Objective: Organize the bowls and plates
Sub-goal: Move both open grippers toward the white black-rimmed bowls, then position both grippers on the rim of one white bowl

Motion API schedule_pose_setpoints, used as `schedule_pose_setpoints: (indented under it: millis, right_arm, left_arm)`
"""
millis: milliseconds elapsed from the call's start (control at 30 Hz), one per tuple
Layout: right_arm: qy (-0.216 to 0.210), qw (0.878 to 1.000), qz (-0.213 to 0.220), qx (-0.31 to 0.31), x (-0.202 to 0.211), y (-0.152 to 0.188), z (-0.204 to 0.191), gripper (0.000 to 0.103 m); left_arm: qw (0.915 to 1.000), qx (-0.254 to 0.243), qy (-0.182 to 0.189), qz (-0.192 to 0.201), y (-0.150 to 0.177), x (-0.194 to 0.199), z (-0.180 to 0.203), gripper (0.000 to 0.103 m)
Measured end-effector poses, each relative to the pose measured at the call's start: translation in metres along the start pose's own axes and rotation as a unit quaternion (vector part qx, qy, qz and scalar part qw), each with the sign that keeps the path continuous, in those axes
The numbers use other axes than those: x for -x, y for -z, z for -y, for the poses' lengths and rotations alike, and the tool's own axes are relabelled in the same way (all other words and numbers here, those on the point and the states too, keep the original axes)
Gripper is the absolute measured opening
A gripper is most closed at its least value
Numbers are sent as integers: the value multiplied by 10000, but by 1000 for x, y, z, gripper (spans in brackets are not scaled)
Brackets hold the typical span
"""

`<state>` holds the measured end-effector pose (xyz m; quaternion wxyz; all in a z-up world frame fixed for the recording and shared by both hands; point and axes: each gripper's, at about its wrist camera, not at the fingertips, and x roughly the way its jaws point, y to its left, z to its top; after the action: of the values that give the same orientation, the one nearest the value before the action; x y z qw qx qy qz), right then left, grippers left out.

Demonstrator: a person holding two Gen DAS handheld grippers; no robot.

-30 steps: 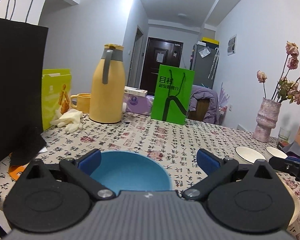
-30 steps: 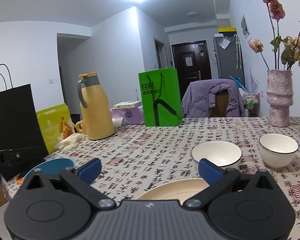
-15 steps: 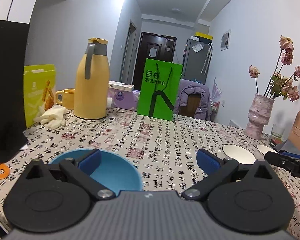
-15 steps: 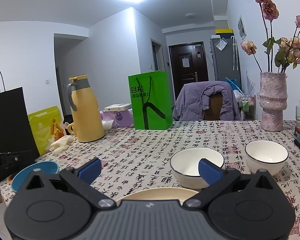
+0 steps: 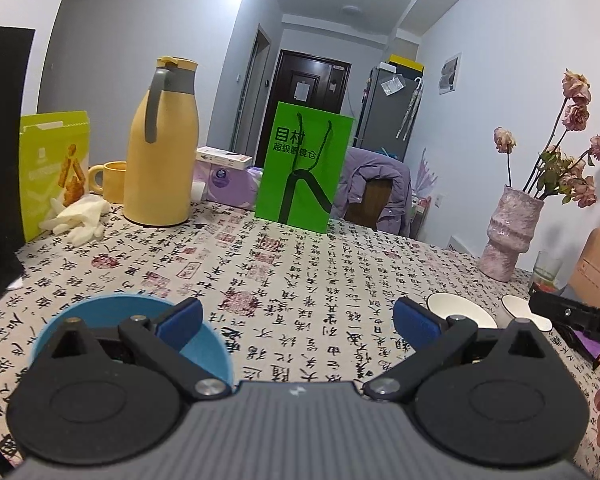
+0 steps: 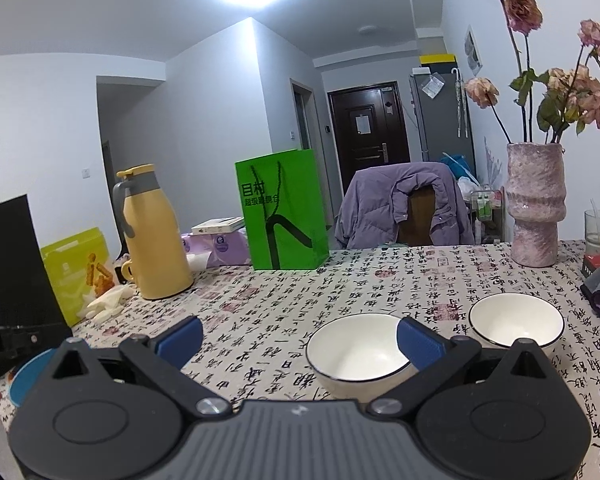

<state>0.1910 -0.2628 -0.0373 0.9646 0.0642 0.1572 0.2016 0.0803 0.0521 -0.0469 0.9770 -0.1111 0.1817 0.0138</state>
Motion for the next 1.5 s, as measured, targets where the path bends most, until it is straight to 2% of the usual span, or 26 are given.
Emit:
schedule_pose_setpoints:
  millis: [300, 867, 1200, 1500]
  right_arm:
    - [-33, 9999, 7, -97, -11, -15, 19, 103]
    - [-295, 9989, -175, -305, -63, -52, 46, 103]
    - [-319, 9954, -478, -768, -89, -35, 79, 103]
    - [-82, 9934, -616, -966, -91, -21, 95, 103]
  left_arm:
    - [9999, 104, -29, -93, -6, -20, 15, 103]
    - [9999, 69, -111, -112, -18, -56, 50, 103]
    - [9997, -24, -94, -224, -17, -85, 76, 103]
    - [9989, -99, -124, -439, -15, -106, 93, 103]
